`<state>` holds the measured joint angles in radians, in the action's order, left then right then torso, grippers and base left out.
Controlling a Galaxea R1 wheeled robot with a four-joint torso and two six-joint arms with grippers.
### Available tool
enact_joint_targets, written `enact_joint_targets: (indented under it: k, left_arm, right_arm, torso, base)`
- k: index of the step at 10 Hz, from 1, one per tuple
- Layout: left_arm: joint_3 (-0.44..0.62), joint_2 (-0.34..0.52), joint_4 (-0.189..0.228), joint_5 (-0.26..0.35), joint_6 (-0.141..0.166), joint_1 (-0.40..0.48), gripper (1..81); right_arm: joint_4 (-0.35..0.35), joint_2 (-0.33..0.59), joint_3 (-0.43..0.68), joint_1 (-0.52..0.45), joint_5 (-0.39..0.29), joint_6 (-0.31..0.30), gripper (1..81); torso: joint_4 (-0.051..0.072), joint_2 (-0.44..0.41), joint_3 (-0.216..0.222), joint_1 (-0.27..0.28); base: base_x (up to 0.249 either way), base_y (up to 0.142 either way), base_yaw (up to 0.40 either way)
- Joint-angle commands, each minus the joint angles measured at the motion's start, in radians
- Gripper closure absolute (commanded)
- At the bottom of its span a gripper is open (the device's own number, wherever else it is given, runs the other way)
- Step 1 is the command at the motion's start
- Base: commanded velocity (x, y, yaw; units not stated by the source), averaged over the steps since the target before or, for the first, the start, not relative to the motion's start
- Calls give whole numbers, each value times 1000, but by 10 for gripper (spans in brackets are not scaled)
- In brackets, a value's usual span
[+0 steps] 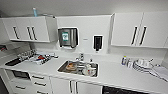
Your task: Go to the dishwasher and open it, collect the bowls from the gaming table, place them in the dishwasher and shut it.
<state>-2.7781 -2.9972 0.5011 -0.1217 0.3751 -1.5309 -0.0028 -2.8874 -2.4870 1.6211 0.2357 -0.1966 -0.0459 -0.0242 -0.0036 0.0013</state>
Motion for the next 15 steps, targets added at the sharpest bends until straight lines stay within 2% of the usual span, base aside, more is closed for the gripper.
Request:
enact_joint_targets:
  k: [1, 10, 15]
  left_arm:
    - [-3, 7, -1, 40, 4, 44, 811]
    - [-3, 7, 1, 42, 2, 44, 811]
    - [-3, 9, 1, 42, 2, 44, 811]
  right_arm:
    - [-14, 8, 11, -40, -38, 2, 811]
    - [-16, 5, 11, -42, -39, 2, 811]
    - [-16, 5, 10, -40, -39, 2, 811]
  torso:
    - [0, 0, 0, 0]
    - [0, 0, 0, -1]
    - [0, 0, 0, -1]
  base:
    - [0, 0, 0]
    - [0, 0, 0]
    - [0, 0, -210]
